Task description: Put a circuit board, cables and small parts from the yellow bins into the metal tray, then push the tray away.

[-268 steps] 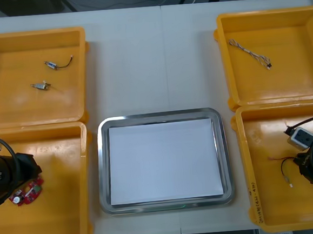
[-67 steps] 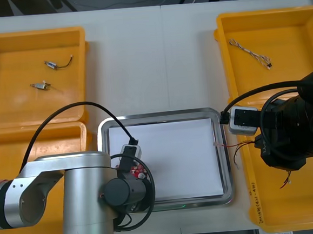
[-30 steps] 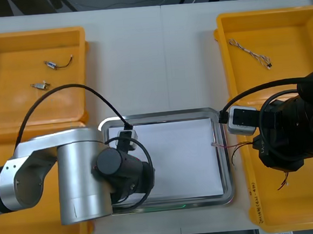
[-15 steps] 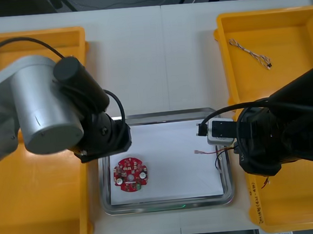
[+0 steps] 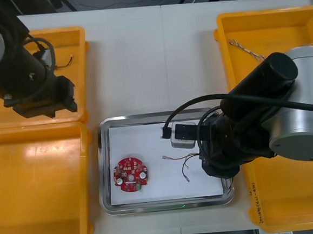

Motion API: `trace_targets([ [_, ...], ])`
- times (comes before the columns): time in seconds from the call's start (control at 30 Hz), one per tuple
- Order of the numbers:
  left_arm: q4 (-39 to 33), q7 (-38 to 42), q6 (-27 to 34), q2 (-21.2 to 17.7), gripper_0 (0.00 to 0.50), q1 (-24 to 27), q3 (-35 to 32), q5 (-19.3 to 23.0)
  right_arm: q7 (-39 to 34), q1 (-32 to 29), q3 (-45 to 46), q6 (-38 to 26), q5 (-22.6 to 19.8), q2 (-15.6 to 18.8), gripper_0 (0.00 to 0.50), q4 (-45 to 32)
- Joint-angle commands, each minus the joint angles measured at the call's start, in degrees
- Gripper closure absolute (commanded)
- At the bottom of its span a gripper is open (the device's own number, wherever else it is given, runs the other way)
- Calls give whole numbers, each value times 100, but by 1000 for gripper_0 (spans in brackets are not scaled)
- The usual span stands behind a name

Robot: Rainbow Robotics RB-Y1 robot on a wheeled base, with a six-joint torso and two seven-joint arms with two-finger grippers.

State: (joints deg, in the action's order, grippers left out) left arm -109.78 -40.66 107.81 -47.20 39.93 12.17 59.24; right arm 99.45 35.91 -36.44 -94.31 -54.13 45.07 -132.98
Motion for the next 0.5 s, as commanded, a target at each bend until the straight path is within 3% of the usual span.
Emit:
trace_targets([
  [0.03, 343, -1172, 219, -387, 0, 182, -558, -88, -250, 153, -548, -17, 544, -227, 500, 18],
  [0.3, 1020, -1849, 219, -422, 0, 182, -1235, -474, -294, 153, -1146, -17, 1054, -534, 500, 606],
  [0.5, 1266, -1946, 219, -413, 0, 182, -1393, -1019, -364, 153, -1532, 88, 1652, -763, 500, 940],
])
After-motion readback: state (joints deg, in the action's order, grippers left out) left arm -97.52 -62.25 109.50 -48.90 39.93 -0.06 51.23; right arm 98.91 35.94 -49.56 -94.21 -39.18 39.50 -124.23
